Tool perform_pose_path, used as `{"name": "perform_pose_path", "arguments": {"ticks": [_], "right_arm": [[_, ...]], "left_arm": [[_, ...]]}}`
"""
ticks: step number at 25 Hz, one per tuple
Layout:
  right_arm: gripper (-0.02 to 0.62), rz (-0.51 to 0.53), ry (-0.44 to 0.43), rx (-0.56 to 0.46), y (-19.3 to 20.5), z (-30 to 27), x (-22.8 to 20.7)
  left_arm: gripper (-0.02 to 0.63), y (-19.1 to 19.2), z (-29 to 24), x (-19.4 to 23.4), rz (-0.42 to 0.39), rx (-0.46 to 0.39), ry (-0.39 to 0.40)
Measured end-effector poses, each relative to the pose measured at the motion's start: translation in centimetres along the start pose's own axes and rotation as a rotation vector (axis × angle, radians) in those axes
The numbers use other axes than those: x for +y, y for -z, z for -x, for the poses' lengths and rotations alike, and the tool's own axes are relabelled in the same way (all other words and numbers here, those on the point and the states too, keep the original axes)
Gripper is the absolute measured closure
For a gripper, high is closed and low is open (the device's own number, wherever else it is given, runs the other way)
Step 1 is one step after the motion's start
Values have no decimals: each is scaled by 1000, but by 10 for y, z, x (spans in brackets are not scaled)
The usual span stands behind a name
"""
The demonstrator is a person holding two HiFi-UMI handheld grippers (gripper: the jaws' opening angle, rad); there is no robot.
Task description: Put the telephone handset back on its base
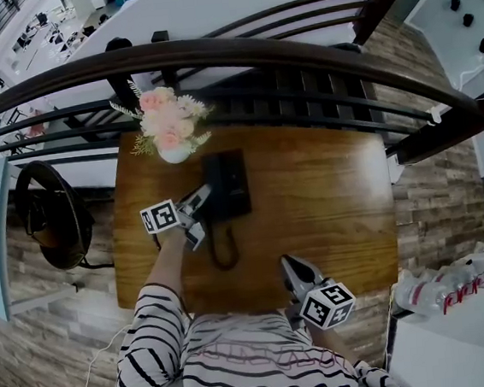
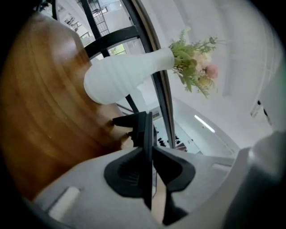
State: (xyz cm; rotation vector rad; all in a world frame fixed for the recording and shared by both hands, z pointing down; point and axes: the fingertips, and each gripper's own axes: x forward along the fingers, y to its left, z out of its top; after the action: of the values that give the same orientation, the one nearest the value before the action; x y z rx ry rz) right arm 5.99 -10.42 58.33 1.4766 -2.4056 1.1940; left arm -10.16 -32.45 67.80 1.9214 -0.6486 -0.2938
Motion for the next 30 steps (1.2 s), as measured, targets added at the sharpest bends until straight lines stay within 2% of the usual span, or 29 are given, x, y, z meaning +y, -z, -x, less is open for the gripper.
{"name": "perform_pose_path", "arguments": {"ticks": [7,10,12,17,30], "right_arm": [[597,-1,-7,1,-1,-2,0],[597,2,-17,0,-3,-3,2],[597,6,-26,-1,-5,-5,4],[597,24,-59,-6,-11,-9,10],[597,122,-166,-38,-35,-5,37]], "left_arm": [[519,-2,-1,7,-41,-13,-58],[474,-2,3,5,-68,-6,-87],[468,-2,9,0,-90,-3,-97],[463,-5,28,-25,-222,-5,-122],[463,10,92,-127,-528,-54,-174]]}}
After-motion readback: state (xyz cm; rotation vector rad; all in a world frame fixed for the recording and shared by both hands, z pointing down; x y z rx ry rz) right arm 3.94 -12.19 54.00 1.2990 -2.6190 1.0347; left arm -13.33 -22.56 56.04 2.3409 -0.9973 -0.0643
